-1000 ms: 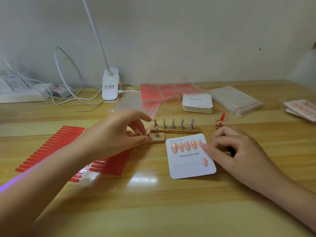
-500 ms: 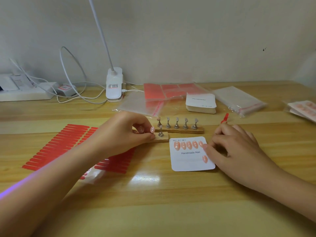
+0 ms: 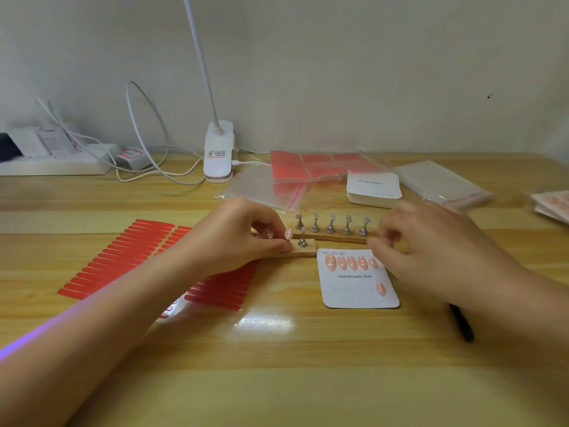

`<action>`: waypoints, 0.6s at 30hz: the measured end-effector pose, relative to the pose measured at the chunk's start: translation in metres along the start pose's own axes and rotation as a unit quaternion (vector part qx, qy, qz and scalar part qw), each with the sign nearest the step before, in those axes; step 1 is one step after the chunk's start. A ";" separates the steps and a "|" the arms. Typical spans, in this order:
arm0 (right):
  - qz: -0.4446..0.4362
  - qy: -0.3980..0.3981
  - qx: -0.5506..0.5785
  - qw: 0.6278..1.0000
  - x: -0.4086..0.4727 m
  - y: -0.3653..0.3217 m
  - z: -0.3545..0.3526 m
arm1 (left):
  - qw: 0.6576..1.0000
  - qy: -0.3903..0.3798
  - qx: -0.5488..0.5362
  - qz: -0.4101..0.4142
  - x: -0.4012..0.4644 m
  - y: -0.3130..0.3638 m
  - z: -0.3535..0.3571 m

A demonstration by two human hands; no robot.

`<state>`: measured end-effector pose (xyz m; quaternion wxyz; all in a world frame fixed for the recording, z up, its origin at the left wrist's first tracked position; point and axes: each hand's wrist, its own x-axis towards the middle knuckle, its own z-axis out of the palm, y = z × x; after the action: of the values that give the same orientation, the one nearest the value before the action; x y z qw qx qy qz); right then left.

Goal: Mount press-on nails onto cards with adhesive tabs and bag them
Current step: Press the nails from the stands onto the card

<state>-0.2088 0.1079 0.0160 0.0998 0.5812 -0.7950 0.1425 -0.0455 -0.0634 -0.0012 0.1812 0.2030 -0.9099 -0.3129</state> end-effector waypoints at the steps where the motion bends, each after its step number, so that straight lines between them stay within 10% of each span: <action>1: -0.012 0.017 0.024 0.999 0.004 -0.006 -0.002 | 1.000 -0.001 -0.002 0.000 0.000 0.000 0.000; 18: -0.147 0.030 -0.041 0.988 0.031 -0.060 0.019 | 0.999 -0.008 -0.025 0.023 0.000 -0.002 0.000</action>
<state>-0.1610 0.0568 0.0144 0.1668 0.6826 -0.7028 0.1109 -0.0448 -0.0647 -0.0027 0.1858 0.1748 -0.9079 -0.3326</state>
